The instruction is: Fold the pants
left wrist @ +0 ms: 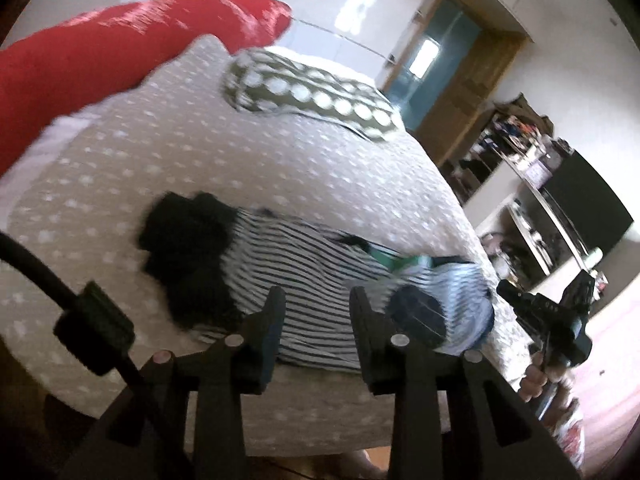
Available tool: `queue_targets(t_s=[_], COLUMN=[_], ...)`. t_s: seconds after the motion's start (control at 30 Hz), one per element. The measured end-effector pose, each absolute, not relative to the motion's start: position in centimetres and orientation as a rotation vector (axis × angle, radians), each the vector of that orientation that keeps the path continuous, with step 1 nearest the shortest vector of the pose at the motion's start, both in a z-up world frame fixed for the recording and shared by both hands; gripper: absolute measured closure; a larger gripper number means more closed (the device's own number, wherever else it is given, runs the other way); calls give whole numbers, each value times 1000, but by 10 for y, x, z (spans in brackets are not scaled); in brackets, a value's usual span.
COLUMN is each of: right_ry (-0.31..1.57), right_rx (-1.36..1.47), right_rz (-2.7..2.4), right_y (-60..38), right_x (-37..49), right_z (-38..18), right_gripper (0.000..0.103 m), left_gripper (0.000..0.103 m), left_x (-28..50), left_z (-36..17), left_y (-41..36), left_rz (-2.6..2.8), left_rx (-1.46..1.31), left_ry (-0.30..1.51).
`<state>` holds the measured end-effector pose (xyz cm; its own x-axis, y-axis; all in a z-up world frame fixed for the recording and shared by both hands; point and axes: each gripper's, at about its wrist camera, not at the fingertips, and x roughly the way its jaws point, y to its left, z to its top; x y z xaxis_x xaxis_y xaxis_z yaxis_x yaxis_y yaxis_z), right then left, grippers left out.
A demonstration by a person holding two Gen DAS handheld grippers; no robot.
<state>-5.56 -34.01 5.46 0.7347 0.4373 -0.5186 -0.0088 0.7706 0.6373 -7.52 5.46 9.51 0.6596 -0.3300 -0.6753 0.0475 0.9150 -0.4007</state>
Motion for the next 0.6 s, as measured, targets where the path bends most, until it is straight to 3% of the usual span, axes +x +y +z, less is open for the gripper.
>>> queue_targets(t_s=[0.23,0.3,0.37,0.43,0.5,0.53,0.6], right_ry=[699,700,714,767,845,902,900], right_rx=[672,699,665,599,584,612,641], right_rz=[279,310,323,312,316,365,362], right_y=[-360,-360,-350,-338,-328,-324,-325], right_x=[-75,-71,-55,-36,-15,-3,-1], right_z=[50,52,55,50,36,25,22], right_gripper=[95,85,54,51,55,87,93], left_gripper=[72,72,72,71,71,71,71], left_x=[-66,-66,-66,-68,-69,-69,-67], left_z=[79,80,81,84,86,87,92], left_y=[26,22,17,14,11,10,7], left_rz=[-250,-249,-250,-251,-255,-257,-264], left_rx=[-324,-319,-310,-299,-300,-301,-298], left_ry=[893,898,897,895,895,895,891])
